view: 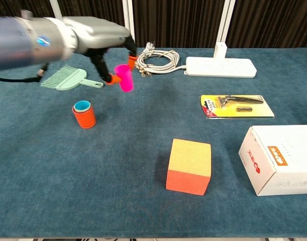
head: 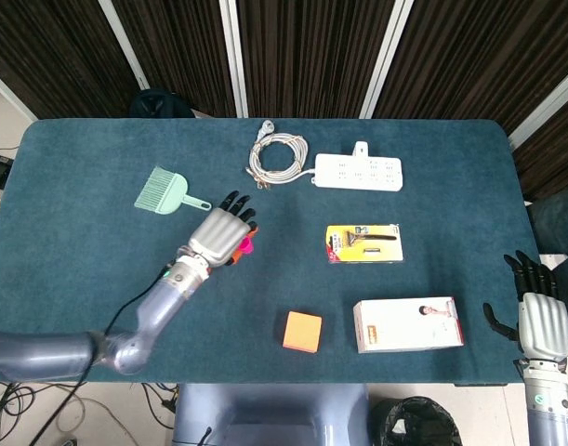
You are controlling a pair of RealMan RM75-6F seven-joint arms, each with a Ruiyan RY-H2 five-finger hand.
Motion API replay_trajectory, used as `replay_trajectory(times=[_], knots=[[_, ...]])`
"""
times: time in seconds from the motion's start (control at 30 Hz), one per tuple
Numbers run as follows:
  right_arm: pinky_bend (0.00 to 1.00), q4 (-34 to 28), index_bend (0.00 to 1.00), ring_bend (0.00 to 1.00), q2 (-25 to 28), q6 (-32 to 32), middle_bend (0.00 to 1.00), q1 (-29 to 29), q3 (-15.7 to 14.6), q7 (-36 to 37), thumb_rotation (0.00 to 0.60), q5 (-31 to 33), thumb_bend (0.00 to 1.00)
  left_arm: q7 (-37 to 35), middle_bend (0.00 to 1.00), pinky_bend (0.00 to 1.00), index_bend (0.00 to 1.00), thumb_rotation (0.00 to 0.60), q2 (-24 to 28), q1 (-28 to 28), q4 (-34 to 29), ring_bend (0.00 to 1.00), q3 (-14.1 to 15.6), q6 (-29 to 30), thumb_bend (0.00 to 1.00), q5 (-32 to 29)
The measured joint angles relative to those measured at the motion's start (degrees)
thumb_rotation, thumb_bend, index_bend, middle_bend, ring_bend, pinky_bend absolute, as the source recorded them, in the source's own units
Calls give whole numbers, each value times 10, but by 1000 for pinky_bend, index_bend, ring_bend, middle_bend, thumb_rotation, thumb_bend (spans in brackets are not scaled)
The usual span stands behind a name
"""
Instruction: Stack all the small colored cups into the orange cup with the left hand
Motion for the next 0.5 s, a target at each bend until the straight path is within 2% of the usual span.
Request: replay_trajectory(times=[0.2,0.5], knots=[[48,-5,128,89,0,4,73,-1,-2,-6,600,-4,398,-37,211,0,429,600,81,53,-53,0,35,16,311,46],[48,-8,129,89,1,9,73,-3,-2,-8,600,-6,398,-88,212,0,425,600,88,83,-34,0,64,4,311,97]])
